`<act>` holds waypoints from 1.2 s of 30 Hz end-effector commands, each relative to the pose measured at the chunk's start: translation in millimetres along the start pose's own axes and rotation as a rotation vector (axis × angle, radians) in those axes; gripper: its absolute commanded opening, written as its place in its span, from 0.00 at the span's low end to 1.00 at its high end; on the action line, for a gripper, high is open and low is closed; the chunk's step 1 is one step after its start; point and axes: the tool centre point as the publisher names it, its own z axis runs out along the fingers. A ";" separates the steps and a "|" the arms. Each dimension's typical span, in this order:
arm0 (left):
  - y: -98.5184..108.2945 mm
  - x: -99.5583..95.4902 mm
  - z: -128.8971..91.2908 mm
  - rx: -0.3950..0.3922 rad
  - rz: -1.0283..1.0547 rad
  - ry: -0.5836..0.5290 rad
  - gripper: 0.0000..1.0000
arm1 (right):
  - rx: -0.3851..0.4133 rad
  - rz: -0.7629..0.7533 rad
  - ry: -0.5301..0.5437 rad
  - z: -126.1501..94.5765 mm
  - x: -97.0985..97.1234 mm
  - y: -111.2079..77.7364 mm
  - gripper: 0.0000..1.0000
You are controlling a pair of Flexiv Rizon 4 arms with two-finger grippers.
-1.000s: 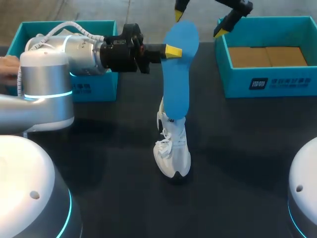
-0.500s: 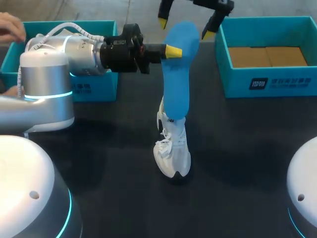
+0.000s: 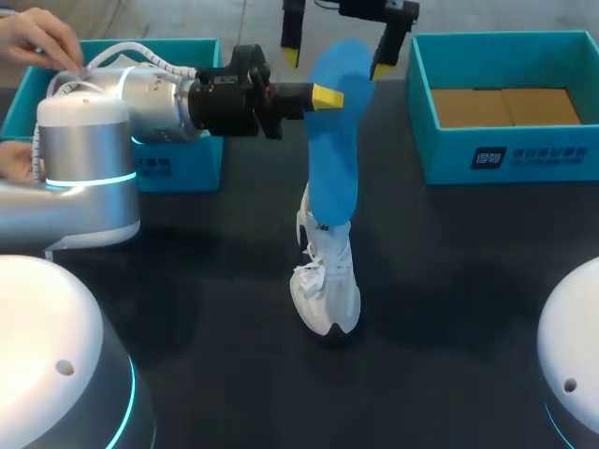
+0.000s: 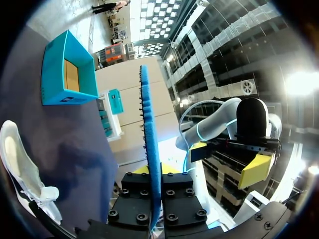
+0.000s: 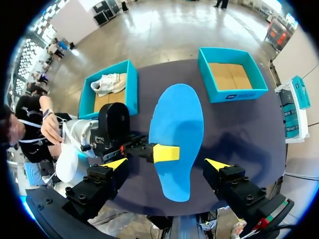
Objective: Take the shoe out of the shoebox, open the shoe tongue, remove and reinsert the insole, then place the shoe into the shoebox
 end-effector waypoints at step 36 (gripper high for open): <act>1.2 0.1 0.6 0.001 0.000 -0.002 0.00 | -0.045 0.012 -0.120 2.2 -0.8 -6.5 1.00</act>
